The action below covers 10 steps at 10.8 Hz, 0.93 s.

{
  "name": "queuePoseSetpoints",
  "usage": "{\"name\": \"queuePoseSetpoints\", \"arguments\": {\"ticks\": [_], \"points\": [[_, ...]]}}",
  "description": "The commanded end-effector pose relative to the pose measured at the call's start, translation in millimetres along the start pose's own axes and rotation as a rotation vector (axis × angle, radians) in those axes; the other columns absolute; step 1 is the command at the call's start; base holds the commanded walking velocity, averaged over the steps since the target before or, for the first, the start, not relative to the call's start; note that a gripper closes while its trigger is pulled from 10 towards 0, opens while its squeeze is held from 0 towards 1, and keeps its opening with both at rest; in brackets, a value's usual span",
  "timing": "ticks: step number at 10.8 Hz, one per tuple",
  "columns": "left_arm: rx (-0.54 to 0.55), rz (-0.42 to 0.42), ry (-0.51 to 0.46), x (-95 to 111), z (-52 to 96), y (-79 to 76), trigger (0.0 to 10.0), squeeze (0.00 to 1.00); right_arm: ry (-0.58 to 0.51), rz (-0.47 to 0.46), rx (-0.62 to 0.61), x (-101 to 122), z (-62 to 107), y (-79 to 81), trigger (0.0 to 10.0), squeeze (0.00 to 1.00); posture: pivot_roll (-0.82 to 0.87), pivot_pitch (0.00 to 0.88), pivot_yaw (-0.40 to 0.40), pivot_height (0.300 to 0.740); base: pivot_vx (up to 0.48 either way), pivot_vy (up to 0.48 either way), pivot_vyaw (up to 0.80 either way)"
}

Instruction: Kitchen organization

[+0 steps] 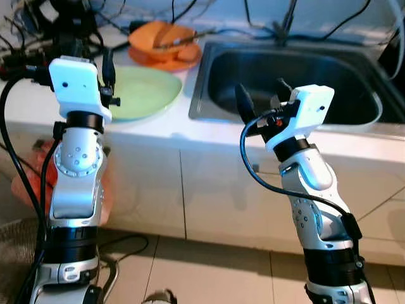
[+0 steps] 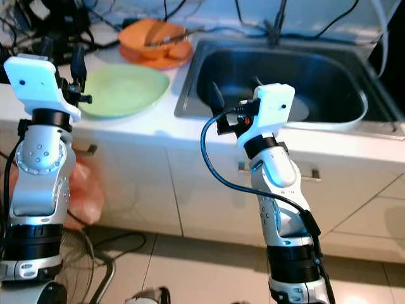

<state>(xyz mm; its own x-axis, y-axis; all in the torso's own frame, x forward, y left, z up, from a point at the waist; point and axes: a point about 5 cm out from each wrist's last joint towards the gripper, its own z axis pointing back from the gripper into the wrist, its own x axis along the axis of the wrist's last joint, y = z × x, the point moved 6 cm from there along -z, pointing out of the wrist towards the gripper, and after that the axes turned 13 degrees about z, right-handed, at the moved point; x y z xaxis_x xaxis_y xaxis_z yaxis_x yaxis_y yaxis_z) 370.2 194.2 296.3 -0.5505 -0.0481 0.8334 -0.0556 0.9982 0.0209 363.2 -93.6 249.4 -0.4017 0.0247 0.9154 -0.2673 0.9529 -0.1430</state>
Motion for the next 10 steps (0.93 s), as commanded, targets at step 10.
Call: {"name": "queuePoseSetpoints", "arguments": {"ticks": [10], "points": [[0.013, 0.008, 0.038, -6.5, 5.3, 0.7, 10.0, 0.0, 0.052, -0.018, 0.008, -10.2, 4.9, 2.5, 10.0, 0.0, 0.1, 0.089, 0.002, 0.74, 0.289, 0.032, 0.0]]}}
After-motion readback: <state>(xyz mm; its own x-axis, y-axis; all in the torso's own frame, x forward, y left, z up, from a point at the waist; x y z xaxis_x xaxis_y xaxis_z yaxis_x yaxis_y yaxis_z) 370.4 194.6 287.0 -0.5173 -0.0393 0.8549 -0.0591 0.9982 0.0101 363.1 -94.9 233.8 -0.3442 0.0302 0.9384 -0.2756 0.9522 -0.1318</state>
